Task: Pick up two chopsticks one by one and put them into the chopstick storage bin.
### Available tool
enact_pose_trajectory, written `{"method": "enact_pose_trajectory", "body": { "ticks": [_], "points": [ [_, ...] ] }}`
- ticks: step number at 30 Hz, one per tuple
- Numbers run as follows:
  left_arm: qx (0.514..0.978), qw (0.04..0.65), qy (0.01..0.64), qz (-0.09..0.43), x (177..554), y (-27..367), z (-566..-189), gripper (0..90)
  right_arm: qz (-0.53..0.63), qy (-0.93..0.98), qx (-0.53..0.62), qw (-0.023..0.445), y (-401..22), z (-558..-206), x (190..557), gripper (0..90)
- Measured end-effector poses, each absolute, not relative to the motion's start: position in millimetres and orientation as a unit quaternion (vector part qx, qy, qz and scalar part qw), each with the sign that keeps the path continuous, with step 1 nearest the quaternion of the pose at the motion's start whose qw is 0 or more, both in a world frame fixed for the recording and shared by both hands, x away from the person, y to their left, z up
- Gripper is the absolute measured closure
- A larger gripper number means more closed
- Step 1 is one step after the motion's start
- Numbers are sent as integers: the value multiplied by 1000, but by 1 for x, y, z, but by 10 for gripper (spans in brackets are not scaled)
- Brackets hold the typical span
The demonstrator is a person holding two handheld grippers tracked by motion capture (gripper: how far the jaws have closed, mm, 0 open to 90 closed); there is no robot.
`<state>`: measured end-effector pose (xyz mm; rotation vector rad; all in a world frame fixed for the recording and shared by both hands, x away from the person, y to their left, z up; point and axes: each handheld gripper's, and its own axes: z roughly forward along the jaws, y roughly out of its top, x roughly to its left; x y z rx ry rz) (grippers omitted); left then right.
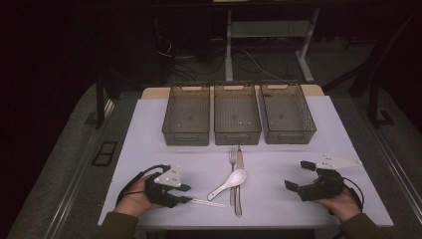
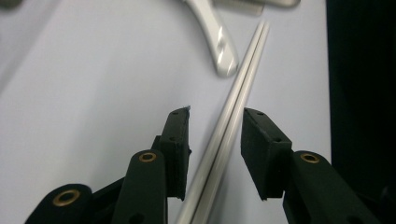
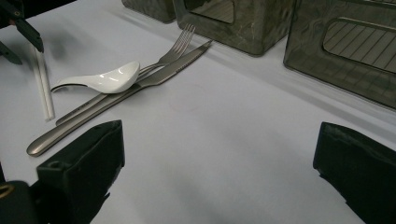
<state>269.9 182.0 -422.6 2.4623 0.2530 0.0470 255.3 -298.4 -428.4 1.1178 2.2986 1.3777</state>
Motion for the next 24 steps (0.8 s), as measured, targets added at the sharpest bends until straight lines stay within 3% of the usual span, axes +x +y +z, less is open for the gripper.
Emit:
{"method": "enact_pose_trajectory", "body": {
  "ticks": [7,14,24],
  "points": [
    [946,310,92,8,274,209,-429,608,471,787,382,118,-298,-428,255,20],
    [949,301,89,10,275,209,-432,702,470,787,382,117,-298,-429,256,20],
    [952,294,91,9,265,207,-430,723,470,786,383,117,-299,-428,255,20]
  ]
}}
